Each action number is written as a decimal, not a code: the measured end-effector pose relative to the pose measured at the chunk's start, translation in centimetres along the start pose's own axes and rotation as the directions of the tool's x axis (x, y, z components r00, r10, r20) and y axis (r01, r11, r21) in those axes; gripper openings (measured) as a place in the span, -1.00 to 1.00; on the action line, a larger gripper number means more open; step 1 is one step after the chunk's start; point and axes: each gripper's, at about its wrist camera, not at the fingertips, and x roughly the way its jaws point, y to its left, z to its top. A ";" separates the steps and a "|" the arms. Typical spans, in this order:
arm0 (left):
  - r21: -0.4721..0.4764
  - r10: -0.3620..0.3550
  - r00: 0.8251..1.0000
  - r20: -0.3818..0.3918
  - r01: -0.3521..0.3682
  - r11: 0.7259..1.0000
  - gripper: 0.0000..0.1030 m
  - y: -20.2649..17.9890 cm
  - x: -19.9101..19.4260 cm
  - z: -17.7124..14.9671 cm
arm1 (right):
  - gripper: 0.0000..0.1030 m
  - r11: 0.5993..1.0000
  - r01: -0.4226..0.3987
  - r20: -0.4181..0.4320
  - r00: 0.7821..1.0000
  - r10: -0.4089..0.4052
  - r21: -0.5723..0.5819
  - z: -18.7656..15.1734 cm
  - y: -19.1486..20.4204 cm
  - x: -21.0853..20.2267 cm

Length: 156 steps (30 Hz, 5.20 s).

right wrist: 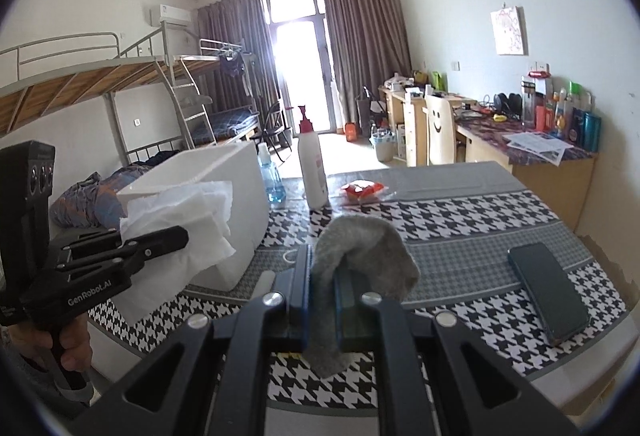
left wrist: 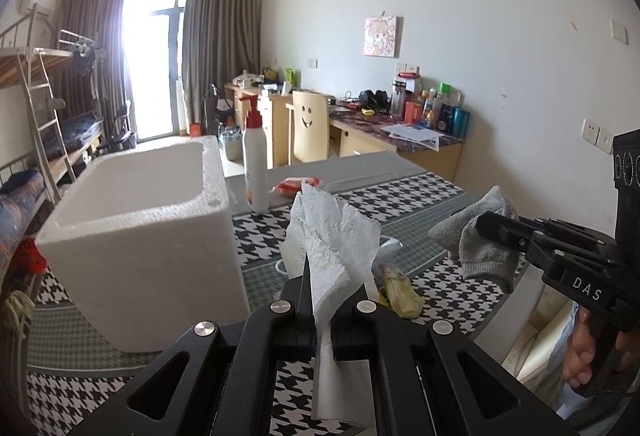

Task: Organize soft objects
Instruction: 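Lift tissue with left tool while right tool carries sock toward foam box, then open left tool over white foam box to drop tissue inside, then carry grey sock over foam box and open right tool to drop it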

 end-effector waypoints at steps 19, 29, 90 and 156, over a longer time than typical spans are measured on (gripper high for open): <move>0.017 0.029 0.997 0.078 -0.030 0.999 -0.92 1.1 0.2 3.0 | -0.76 0.999 -0.014 0.071 0.997 0.017 -0.035 3.2 0.9 1.2; 0.007 0.050 0.990 0.129 -0.052 0.999 -0.92 2.2 0.1 4.8 | -0.76 0.998 -0.022 0.093 0.995 0.026 -0.051 4.6 1.8 1.8; -0.133 0.317 0.947 0.055 -0.308 0.942 -0.90 11.2 3.4 7.7 | -0.76 0.966 -0.199 0.092 0.972 0.216 -0.163 9.0 7.9 6.2; -0.267 0.485 0.868 0.105 -0.445 0.855 0.98 17.9 -3.5 3.4 | -0.76 0.902 -0.330 -0.082 0.944 0.320 -0.279 9.2 15.5 11.6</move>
